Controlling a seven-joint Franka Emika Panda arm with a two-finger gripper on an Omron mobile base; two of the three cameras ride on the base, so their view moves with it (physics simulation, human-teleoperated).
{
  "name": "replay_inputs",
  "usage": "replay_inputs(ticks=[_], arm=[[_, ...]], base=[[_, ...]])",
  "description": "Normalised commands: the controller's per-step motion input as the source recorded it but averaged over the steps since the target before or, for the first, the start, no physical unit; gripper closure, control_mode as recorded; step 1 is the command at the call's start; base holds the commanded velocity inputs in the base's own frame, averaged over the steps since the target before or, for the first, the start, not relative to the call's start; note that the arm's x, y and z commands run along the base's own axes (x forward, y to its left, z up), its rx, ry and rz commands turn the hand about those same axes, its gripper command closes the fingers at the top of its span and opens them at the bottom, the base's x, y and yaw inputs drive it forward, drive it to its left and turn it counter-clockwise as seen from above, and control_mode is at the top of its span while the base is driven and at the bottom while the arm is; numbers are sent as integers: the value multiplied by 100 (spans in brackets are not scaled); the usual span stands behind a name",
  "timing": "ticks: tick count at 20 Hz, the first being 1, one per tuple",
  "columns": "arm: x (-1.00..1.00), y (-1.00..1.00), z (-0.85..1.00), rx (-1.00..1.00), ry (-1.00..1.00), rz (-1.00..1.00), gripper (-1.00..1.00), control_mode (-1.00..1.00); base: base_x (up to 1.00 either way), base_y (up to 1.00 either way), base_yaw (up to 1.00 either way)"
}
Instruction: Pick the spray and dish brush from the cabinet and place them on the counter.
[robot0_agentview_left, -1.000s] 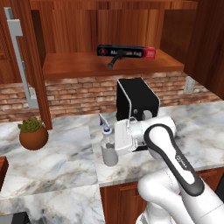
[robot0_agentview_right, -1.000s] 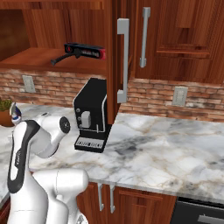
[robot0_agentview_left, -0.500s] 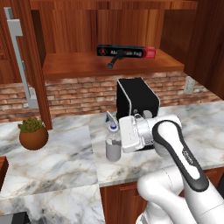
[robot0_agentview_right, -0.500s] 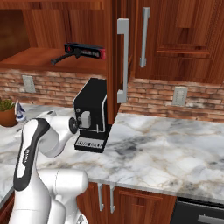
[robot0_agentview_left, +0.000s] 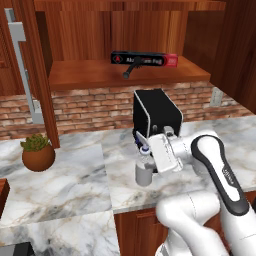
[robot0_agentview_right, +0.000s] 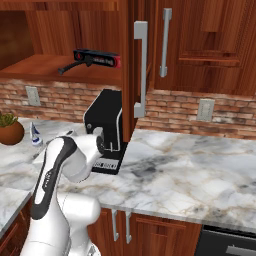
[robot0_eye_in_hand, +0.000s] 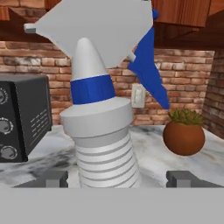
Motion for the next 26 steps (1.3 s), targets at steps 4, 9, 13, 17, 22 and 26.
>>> replay_inputs(ticks=[4, 9, 13, 17, 22, 26], arm=[[-99, 6, -91, 18, -18, -38, 100, -100], [-66, 38, -80, 23, -18, -36, 100, -100], [-45, 59, -75, 23, -22, -42, 100, -100], [-33, 67, -76, 20, -19, -43, 100, -100], [-23, 77, -70, 19, -8, -38, 100, -100], [-24, 83, -65, 21, -1, -32, 100, -100]], base=[[0, 0, 0], [0, 0, 0], [0, 0, 0], [0, 0, 0], [0, 0, 0], [0, 0, 0]])
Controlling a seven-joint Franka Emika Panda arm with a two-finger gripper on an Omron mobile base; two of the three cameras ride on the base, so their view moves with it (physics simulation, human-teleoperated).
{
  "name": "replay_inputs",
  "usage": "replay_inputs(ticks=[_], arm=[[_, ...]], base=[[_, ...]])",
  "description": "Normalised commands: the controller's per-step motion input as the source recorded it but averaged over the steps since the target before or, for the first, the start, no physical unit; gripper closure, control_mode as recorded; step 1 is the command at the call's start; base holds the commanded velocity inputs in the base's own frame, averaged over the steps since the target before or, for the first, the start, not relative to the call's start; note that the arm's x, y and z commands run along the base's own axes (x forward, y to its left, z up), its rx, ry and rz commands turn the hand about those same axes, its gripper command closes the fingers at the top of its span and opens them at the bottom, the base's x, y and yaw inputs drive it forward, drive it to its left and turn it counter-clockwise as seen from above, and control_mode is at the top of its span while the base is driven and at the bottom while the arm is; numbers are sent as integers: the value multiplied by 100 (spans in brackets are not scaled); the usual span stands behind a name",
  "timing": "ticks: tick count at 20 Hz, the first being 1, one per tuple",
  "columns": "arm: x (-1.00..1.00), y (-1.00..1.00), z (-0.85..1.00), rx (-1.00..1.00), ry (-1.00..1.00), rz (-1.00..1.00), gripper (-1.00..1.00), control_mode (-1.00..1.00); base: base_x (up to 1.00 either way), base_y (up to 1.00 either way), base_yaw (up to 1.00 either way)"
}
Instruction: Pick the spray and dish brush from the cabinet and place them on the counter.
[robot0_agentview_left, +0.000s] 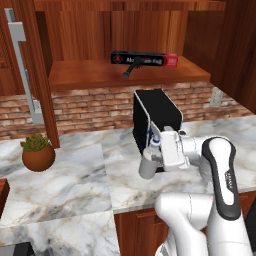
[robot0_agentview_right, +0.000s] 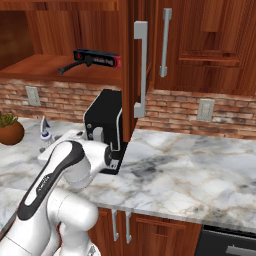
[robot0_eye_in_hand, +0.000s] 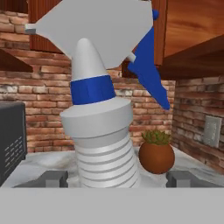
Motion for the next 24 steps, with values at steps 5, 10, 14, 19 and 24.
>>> replay_inputs(ticks=[5, 10, 14, 19, 24], arm=[[-21, 67, -55, 19, 6, -10, 100, -100], [-5, 80, -58, 8, 0, -9, 100, -100], [-38, 27, -53, 6, 0, -27, 100, -100], [-69, -7, -48, 6, 0, -39, 100, -100], [-77, -9, -20, 6, 0, -35, 100, -100]], base=[[0, 0, 0], [0, 0, 0], [0, 0, 0], [0, 0, 0], [0, 0, 0]])
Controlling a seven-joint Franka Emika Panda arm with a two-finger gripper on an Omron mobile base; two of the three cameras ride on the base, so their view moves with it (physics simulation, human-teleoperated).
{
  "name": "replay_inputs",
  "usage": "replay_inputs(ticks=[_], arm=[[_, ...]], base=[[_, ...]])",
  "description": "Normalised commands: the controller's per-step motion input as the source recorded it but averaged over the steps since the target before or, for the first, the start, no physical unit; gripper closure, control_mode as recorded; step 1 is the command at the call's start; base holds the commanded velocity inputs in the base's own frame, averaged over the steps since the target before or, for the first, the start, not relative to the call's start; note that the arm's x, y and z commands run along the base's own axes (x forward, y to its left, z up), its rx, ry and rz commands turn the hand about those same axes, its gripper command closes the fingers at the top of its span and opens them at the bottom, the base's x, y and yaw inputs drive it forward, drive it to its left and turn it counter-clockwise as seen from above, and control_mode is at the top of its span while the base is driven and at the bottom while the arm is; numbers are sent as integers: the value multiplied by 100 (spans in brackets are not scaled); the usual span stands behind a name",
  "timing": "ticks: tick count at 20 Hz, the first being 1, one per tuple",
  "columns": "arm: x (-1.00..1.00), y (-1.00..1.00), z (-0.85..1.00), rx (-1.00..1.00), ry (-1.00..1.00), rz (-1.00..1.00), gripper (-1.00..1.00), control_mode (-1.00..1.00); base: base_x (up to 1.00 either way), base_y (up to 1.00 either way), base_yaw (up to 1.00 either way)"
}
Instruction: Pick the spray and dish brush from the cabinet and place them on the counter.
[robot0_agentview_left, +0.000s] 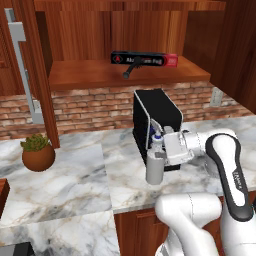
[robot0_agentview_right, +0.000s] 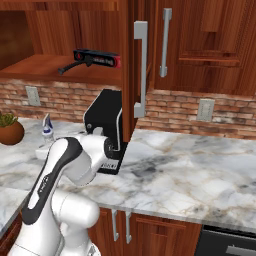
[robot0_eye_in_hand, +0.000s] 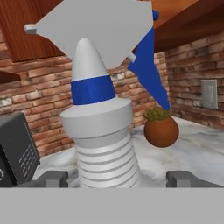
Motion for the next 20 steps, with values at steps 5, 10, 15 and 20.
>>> replay_inputs(ticks=[5, 10, 15, 20], arm=[[-87, 0, -3, 2, -1, -34, 100, -100], [-98, -1, -27, 0, -12, -37, 100, -100], [-100, -3, -48, 0, -24, -33, 100, -100], [-99, -1, -50, 0, -29, -31, 100, -100]], base=[[0, 0, 0], [0, 0, 0], [0, 0, 0], [0, 0, 0]])
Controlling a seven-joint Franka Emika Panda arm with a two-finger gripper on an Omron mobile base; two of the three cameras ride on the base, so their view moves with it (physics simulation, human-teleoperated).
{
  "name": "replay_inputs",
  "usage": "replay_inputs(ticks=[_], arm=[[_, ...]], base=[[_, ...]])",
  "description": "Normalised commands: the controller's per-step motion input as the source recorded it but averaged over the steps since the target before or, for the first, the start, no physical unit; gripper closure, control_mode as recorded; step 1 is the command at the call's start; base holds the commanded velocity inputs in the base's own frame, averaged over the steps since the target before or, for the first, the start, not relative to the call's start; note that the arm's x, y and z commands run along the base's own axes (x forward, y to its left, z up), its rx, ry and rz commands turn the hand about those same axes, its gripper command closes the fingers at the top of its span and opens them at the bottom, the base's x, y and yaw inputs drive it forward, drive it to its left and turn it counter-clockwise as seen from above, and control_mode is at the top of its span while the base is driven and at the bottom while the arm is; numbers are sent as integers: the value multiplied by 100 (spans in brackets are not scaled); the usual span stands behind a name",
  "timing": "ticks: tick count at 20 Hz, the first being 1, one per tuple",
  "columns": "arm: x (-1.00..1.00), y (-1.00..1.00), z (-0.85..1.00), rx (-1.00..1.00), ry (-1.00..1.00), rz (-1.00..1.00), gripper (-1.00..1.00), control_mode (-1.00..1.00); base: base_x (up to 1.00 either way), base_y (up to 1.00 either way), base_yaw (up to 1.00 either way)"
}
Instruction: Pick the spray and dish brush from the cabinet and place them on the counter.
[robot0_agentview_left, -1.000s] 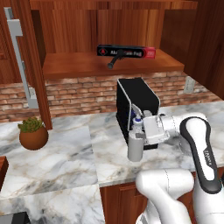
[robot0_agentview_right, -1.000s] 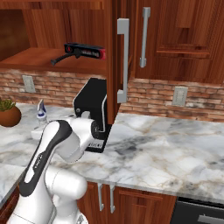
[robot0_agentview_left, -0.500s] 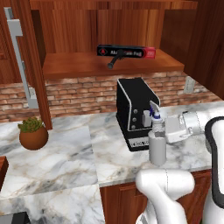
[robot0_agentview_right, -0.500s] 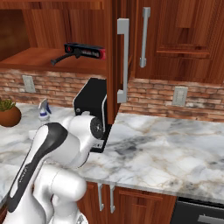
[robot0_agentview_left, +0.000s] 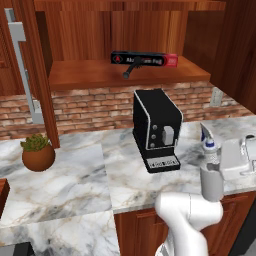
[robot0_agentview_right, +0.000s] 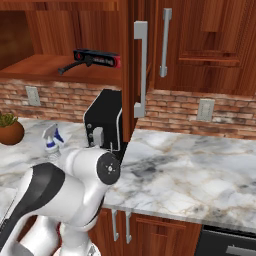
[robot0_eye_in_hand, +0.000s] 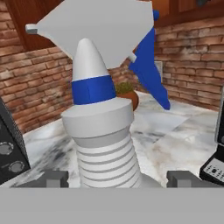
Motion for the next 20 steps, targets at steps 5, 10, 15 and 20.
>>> replay_inputs(ticks=[5, 10, 15, 20], arm=[[-68, -24, -39, 0, -19, -32, 100, -100], [-17, -32, -42, -1, -11, -33, 100, -100], [0, -24, -44, 0, -15, -25, 100, -100], [0, -23, -48, 0, -19, -20, 100, -100]], base=[[0, 0, 0], [0, 0, 0], [0, 0, 0], [0, 0, 0]])
